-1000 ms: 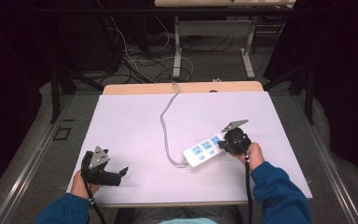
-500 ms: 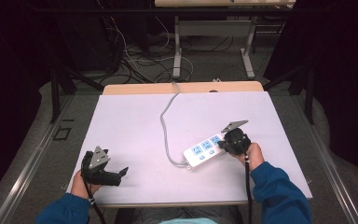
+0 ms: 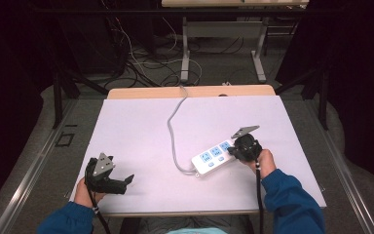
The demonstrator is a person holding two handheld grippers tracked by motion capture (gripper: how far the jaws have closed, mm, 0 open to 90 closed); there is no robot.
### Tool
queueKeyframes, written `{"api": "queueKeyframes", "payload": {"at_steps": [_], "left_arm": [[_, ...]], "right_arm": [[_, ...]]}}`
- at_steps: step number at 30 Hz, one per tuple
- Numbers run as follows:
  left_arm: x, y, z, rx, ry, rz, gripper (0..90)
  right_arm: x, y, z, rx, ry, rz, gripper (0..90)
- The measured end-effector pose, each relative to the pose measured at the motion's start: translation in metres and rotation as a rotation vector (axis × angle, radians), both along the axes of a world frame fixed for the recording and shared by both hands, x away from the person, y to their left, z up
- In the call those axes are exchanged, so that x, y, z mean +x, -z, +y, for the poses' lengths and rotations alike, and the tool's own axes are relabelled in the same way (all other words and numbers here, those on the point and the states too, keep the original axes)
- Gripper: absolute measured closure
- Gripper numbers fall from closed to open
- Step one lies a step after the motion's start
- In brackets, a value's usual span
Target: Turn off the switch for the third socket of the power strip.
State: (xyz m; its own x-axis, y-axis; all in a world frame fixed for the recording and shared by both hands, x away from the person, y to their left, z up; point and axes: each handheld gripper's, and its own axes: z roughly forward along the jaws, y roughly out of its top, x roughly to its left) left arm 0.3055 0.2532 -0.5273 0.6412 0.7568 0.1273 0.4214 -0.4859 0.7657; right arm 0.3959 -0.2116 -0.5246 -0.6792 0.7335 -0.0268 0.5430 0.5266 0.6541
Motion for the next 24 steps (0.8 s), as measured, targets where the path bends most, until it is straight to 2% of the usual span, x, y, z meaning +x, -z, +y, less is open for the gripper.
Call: {"api": "queueKeyframes", "payload": {"at_steps": [24], "left_arm": [[0.0004,-0.0003,0.0005,0.008,0.002,-0.014,0.2]], "right_arm": [[-0.0001,0.0004,-0.0002,0.000,0.011,-0.015,90.0]]}}
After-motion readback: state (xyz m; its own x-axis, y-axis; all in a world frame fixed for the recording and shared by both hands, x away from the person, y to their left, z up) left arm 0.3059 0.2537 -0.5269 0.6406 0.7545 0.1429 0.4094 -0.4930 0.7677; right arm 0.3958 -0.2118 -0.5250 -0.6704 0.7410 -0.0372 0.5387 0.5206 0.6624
